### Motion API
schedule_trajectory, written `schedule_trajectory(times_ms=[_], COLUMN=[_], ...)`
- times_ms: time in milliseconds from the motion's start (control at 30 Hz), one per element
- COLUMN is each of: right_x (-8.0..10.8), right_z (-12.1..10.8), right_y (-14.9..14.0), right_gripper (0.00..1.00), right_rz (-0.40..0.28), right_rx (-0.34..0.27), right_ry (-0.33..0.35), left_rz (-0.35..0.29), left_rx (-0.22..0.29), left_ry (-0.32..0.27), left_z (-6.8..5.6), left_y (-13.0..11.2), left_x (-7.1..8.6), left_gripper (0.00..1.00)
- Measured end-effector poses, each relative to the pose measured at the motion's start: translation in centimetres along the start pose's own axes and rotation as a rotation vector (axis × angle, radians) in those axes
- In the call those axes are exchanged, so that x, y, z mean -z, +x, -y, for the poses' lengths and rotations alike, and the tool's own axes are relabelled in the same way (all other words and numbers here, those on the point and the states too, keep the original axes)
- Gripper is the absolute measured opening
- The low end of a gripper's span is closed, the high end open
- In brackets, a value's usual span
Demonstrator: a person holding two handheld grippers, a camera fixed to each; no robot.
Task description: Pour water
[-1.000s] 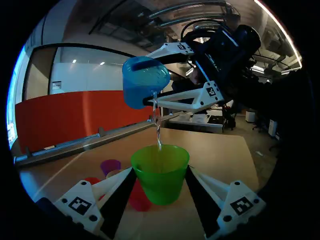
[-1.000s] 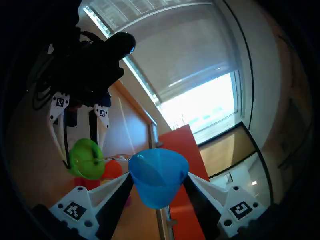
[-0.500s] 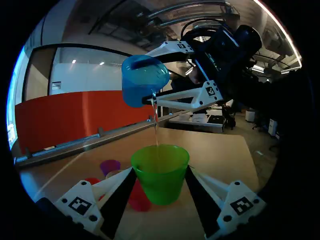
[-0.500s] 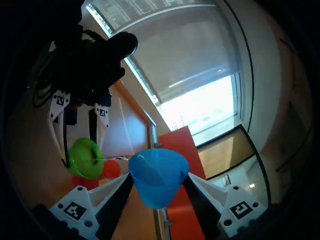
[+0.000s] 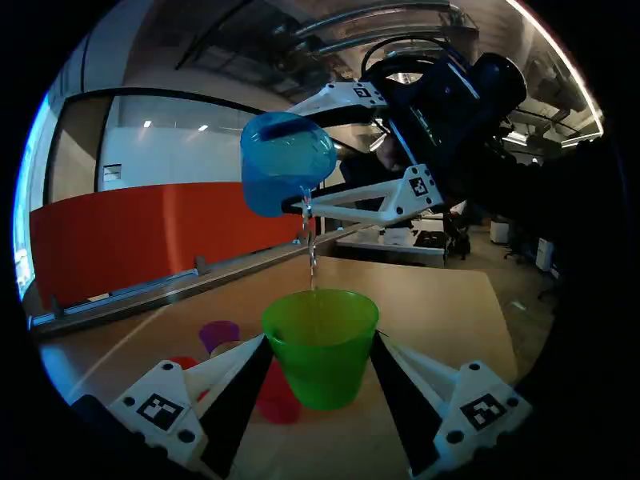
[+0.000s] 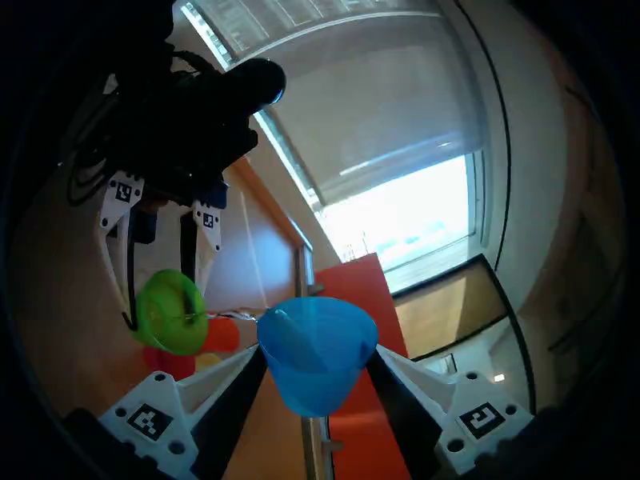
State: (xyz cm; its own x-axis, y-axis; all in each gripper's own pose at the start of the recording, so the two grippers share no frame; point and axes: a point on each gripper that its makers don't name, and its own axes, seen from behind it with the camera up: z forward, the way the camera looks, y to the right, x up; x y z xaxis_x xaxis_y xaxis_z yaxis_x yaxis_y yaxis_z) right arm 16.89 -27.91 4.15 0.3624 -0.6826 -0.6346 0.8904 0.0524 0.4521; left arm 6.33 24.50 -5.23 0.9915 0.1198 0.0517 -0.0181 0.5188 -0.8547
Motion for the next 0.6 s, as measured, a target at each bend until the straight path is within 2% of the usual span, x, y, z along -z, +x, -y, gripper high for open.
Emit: schedule_trajectory(times_ms=[600], right_x=[-0.14], right_z=[0.0], right_y=[0.29], right_gripper=[0.88], right_rz=[0.002], right_rx=[0.036], right_ry=[-0.002], left_rz=[-0.003], left_rx=[-0.002], left_ry=[0.003], left_z=[0.03], left_y=[0.02], left_x=[0.08], left_gripper=[0.83])
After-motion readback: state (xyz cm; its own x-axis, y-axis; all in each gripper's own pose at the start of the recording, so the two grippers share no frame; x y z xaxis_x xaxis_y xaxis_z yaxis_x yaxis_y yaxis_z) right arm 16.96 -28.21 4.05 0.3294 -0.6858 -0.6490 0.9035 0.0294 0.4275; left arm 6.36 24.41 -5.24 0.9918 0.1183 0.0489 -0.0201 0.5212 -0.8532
